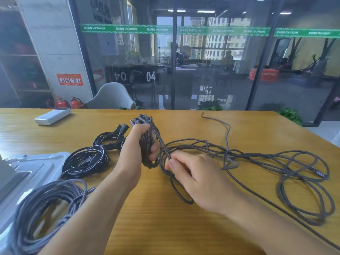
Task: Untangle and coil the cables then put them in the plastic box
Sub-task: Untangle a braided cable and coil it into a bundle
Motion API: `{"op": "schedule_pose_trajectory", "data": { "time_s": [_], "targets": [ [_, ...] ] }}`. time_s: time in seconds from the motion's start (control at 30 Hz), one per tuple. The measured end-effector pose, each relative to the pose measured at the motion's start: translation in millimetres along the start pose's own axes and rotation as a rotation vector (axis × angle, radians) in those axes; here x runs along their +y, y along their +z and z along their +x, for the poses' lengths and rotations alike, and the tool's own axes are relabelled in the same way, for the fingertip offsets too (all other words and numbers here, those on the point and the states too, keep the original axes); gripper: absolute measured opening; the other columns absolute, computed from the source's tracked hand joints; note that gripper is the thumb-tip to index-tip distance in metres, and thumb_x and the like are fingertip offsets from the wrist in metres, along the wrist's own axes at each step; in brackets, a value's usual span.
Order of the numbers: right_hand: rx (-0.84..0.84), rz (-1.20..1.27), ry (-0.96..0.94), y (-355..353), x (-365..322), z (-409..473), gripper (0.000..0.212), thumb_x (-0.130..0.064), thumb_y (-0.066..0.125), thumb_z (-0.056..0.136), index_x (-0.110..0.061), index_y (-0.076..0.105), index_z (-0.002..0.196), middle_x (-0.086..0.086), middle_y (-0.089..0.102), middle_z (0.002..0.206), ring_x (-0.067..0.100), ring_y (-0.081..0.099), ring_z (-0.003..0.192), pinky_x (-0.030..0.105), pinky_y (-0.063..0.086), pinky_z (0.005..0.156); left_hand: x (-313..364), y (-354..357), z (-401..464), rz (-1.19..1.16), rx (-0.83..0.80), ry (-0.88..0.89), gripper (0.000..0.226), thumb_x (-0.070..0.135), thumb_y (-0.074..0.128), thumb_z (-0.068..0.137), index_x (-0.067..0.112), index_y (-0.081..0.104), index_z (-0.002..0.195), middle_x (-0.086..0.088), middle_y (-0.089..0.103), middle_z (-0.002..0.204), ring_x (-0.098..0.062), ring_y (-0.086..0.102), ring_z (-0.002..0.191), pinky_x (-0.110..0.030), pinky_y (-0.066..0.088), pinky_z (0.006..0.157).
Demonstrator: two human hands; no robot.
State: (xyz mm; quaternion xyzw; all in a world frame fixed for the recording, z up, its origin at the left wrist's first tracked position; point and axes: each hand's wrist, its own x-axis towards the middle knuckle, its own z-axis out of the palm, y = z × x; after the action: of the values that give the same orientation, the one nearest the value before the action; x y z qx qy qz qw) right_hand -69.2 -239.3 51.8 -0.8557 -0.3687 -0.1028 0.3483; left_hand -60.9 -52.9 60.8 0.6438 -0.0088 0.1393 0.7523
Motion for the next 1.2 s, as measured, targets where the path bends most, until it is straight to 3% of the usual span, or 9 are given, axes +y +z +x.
{"op": "schedule_pose_trajectory", "data": {
  "time_s": [0.13, 0.3, 0.67, 0.77, 0.93, 1.0, 1.07, 1.13, 1.2],
  "targets": [
    [-0.115, -0.01, -0.032, 5, -1, -2, 0.023, -0.032, 0.041, 0.112, -0.029, 0.062, 0.106, -0.023, 0.052, 0.06, 0.013, 0.05, 0.059, 0.034, 0.042, 0.062, 4, 3, 0, -0.002, -0.009, 0.0, 0.052, 0.065, 0.051, 0.099, 0.017, 0.049, 0.078, -0.004, 0.043, 0.062, -0.02, 0.037, 0.053, -0.035, 0.03, 0.059],
    [-0.252, 0.034, -0.034, 9, 0, -2, 0.023, -0.026, 0.036, 0.113, -0.029, 0.059, 0.119, -0.008, 0.064, 0.076, 0.012, 0.055, 0.067, 0.025, 0.041, 0.065, 9, 8, -3, -0.122, -0.008, 0.016, 0.042, 0.053, 0.053, 0.102, 0.018, 0.046, 0.08, -0.002, 0.044, 0.06, -0.019, 0.037, 0.053, -0.034, 0.031, 0.057],
    [-0.285, 0.19, 0.035, 19, 18, 3, 0.052, -0.046, 0.039, 0.111, -0.018, 0.068, 0.08, 0.001, 0.053, 0.058, 0.018, 0.05, 0.055, 0.029, 0.04, 0.059, 20, 20, -16, -0.27, -0.205, 0.015, 0.042, 0.044, 0.039, 0.108, 0.015, 0.046, 0.079, -0.005, 0.044, 0.062, -0.023, 0.043, 0.054, -0.03, 0.042, 0.059],
    [-0.276, 0.251, 0.041, 23, 23, 3, 0.057, -0.051, 0.044, 0.108, -0.015, 0.061, 0.068, 0.001, 0.046, 0.053, 0.014, 0.041, 0.049, 0.028, 0.035, 0.055, 23, 20, -18, -0.288, -0.293, -0.006, 0.043, 0.045, 0.038, 0.106, 0.016, 0.045, 0.076, -0.001, 0.035, 0.052, -0.018, 0.031, 0.043, -0.031, 0.028, 0.051],
    [-0.312, 0.342, 0.014, 19, 30, 12, 0.036, -0.026, 0.066, 0.103, -0.036, 0.056, 0.07, -0.018, 0.055, 0.059, 0.001, 0.049, 0.057, 0.013, 0.04, 0.063, 26, 19, -22, -0.231, -0.431, -0.073, 0.044, 0.045, 0.036, 0.104, 0.018, 0.042, 0.07, 0.005, 0.028, 0.042, -0.012, 0.021, 0.034, -0.034, 0.019, 0.048],
    [-0.324, 0.344, 0.024, 10, 39, 16, 0.029, -0.021, 0.072, 0.099, -0.037, 0.064, 0.077, -0.019, 0.059, 0.065, -0.001, 0.052, 0.062, 0.018, 0.045, 0.067, 30, 18, -23, -0.186, -0.422, -0.082, 0.045, 0.045, 0.036, 0.104, 0.018, 0.041, 0.069, 0.005, 0.026, 0.042, -0.012, 0.019, 0.034, -0.033, 0.02, 0.046],
    [-0.328, 0.294, 0.051, -2, 51, 19, 0.022, -0.034, 0.073, 0.098, -0.025, 0.068, 0.078, -0.009, 0.062, 0.066, 0.007, 0.052, 0.062, 0.03, 0.044, 0.065, 33, 14, -22, -0.156, -0.402, -0.091, 0.045, 0.044, 0.036, 0.105, 0.018, 0.041, 0.068, 0.005, 0.025, 0.042, -0.012, 0.019, 0.034, -0.031, 0.021, 0.045],
    [-0.288, 0.195, 0.066, -15, 64, 20, 0.042, -0.055, 0.069, 0.094, -0.02, 0.065, 0.071, 0.001, 0.058, 0.062, 0.019, 0.048, 0.059, 0.038, 0.042, 0.064, 34, 10, -19, -0.141, -0.379, -0.103, 0.045, 0.044, 0.035, 0.105, 0.018, 0.041, 0.068, 0.005, 0.025, 0.043, -0.013, 0.019, 0.034, -0.029, 0.024, 0.044],
    [-0.238, 0.068, 0.047, -27, 72, 21, 0.047, -0.064, 0.066, 0.087, -0.023, 0.059, 0.064, -0.008, 0.049, 0.057, 0.011, 0.041, 0.057, 0.028, 0.035, 0.06, 33, 8, -17, -0.125, -0.369, -0.118, 0.045, 0.044, 0.035, 0.106, 0.018, 0.042, 0.068, 0.005, 0.025, 0.043, -0.013, 0.02, 0.034, -0.029, 0.026, 0.044]
  ]
}}
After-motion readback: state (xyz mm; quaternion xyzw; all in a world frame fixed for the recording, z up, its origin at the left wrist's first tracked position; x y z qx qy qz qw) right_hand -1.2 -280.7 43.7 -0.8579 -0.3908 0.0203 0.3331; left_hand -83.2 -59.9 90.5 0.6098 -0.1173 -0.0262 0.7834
